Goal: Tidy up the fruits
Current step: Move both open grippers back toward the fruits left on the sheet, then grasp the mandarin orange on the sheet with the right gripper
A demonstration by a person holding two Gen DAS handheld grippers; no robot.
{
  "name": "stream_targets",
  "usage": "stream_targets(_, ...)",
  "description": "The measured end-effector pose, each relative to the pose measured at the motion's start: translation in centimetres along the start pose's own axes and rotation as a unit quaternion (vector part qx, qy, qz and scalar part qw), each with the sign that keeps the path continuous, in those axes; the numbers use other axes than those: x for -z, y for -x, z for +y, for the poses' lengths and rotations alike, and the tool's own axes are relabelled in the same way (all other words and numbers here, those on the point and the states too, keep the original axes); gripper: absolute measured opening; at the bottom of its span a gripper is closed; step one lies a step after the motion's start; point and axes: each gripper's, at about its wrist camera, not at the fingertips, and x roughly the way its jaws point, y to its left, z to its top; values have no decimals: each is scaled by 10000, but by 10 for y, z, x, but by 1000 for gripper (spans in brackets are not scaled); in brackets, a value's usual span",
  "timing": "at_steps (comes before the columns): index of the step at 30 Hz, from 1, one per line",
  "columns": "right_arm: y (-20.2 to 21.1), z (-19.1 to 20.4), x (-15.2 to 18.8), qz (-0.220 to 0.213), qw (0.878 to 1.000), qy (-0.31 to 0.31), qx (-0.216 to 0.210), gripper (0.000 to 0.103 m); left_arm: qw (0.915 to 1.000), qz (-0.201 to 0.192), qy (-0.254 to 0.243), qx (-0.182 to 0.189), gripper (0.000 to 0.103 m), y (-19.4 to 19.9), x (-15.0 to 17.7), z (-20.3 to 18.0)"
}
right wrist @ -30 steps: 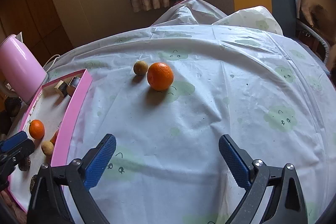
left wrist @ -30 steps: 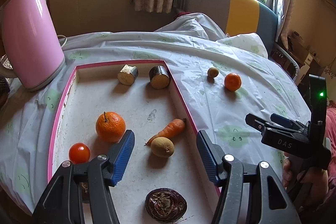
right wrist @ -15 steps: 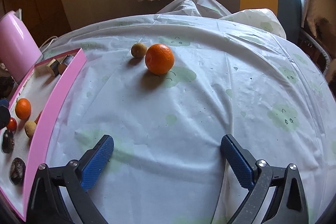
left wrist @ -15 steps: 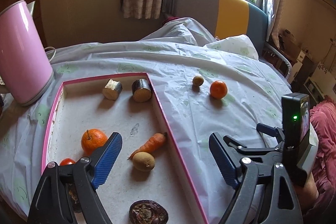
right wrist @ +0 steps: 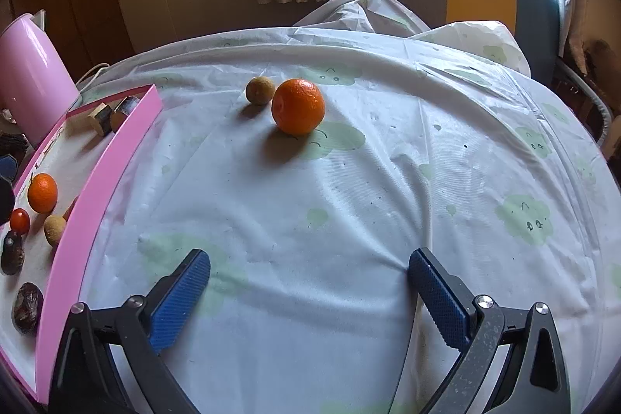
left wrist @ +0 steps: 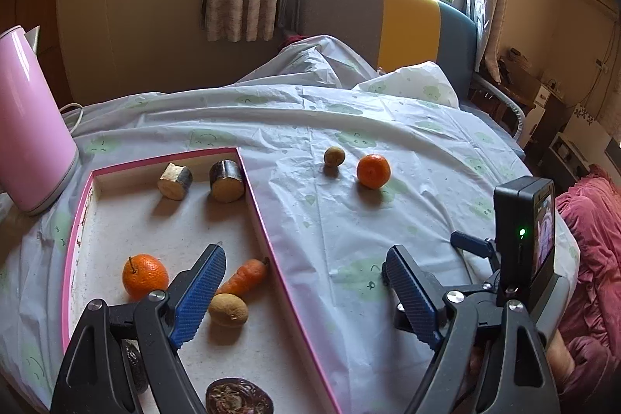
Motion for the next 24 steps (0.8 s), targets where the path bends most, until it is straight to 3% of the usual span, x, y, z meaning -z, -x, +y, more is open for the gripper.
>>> stream_targets(6, 1, 0, 0, -14, 10000, -12, -32, 103, 9997, -13, -143, 215, 89, -2, -9, -8)
stream_targets(10, 2, -2, 0, -32, 10000, -43, -73, 103, 9995, 132, -96, 268, 103, -13, -13, -8)
stream_targets(14, 5, -4, 0, -64, 9998, -106, -136, 103, 9992, 207, -75, 325, 103, -22, -15, -6)
stream_targets(19, 12, -9, -7, -158, 9991, -331, -192, 102, 9989, 441, -142, 98, 100, -36, -19, -1)
stream_targets(22, 16, -10, -20, -282, 9987, -368, -231, 102, 9984, 561, -61, -10, 88, -44, -21, 2)
stream_targets(24, 17, -10, -30, -346, 9984, -358, -279, 102, 9981, 603, -25, -74, 87, -48, -22, 3)
